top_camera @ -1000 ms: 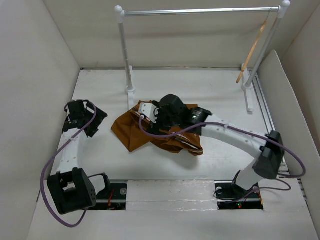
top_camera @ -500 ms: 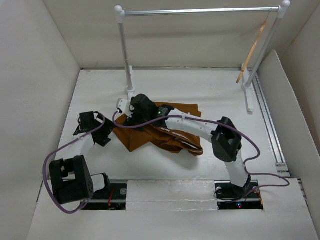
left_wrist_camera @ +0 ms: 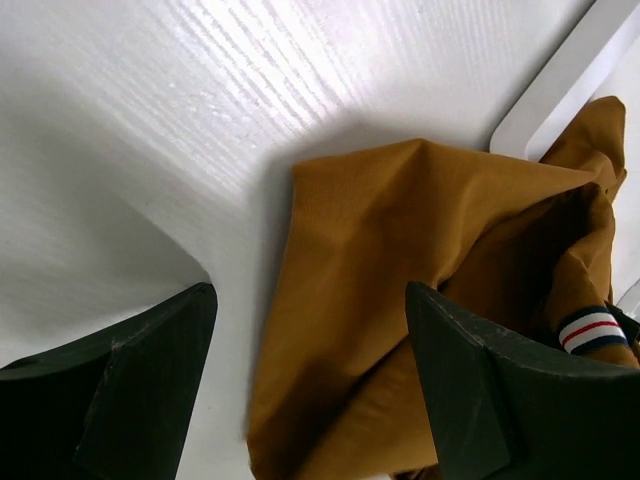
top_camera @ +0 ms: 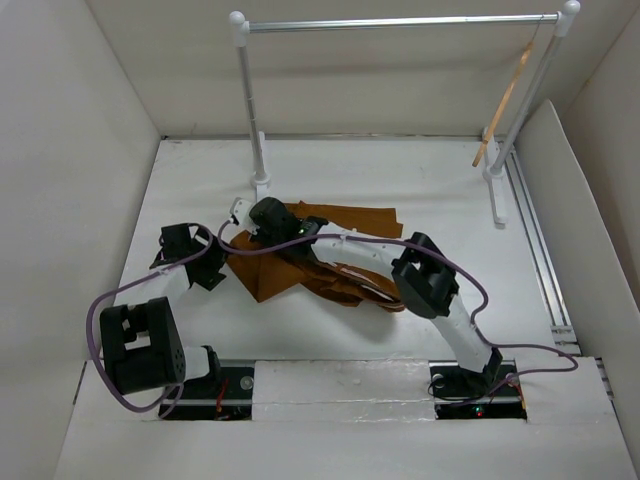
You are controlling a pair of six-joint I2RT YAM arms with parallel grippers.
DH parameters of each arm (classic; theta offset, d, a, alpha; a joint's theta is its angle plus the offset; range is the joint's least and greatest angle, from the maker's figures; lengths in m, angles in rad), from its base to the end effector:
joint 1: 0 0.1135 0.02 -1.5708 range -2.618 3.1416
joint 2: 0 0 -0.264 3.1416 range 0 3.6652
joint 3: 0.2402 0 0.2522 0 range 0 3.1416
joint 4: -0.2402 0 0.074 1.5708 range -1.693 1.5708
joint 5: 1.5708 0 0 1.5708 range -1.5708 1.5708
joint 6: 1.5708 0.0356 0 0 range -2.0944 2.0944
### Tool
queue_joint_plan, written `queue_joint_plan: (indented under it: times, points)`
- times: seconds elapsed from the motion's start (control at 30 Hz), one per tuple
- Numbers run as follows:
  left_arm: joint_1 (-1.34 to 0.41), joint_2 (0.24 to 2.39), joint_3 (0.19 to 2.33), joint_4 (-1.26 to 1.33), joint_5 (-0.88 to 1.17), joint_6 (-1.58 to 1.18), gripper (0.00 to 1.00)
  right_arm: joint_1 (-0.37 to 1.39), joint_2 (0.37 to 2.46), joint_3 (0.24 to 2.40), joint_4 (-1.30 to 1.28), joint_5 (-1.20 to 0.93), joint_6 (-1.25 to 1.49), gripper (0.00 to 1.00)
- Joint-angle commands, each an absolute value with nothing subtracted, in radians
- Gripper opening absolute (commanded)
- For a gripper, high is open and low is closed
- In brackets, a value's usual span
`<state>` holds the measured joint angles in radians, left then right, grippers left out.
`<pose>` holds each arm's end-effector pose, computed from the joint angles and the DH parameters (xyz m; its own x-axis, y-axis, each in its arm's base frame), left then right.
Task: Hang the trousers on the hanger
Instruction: Flatten out the trousers at the center of the board.
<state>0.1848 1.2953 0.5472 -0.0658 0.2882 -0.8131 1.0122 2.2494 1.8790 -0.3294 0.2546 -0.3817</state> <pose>0.2405 0.0347 0.1663 -0.5025 -0.8025 -0.3218 -0.5083 0.5753 -0.6408 0.2825 0.4351 0.2164 -0.0491 -0.7588 -0.6495 -0.7940 0.4242 -0.4355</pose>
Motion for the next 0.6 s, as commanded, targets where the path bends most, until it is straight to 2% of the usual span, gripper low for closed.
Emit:
queue_joint_plan:
  times: [0.0, 0.03, 0.17, 0.33, 0.43, 0.47, 0.5, 0.53, 0.57]
  points:
    - [0.184, 1.331, 0.526, -0.049, 0.281, -0.799, 0.73, 1.02, 2.2, 1.916, -0.265, 0.383, -0.348, 0.03]
    - [0.184, 1.345, 0.528, -0.045, 0.282, -0.798, 0.73, 1.02, 2.178, 1.892, -0.267, 0.393, -0.348, 0.0]
    - [0.161, 1.403, 0.54, -0.017, 0.293, -0.795, 0.74, 1.02, 1.94, 1.746, -0.242, 0.428, -0.373, 0.0]
    - [0.046, 1.485, 0.629, -0.043, 0.249, -0.775, 0.77, 1.02, 1.649, 1.589, -0.304, 0.356, -0.406, 0.0]
    - [0.002, 1.529, 0.678, -0.046, 0.242, -0.77, 0.71, 1.02, 1.478, 1.543, -0.386, 0.324, -0.408, 0.0]
    - [0.002, 1.54, 0.698, -0.038, 0.244, -0.775, 0.59, 1.02, 1.403, 1.536, -0.42, 0.29, -0.416, 0.0]
    - [0.002, 1.54, 0.698, -0.038, 0.239, -0.775, 0.59, 1.02, 1.367, 1.536, -0.42, 0.29, -0.416, 0.0]
    - [0.002, 1.545, 0.701, -0.041, 0.235, -0.776, 0.55, 1.02, 1.338, 1.545, -0.435, 0.287, -0.423, 0.0]
    - [0.002, 1.546, 0.71, -0.037, 0.233, -0.77, 0.29, 1.02, 1.313, 1.56, -0.472, 0.285, -0.426, 0.0]
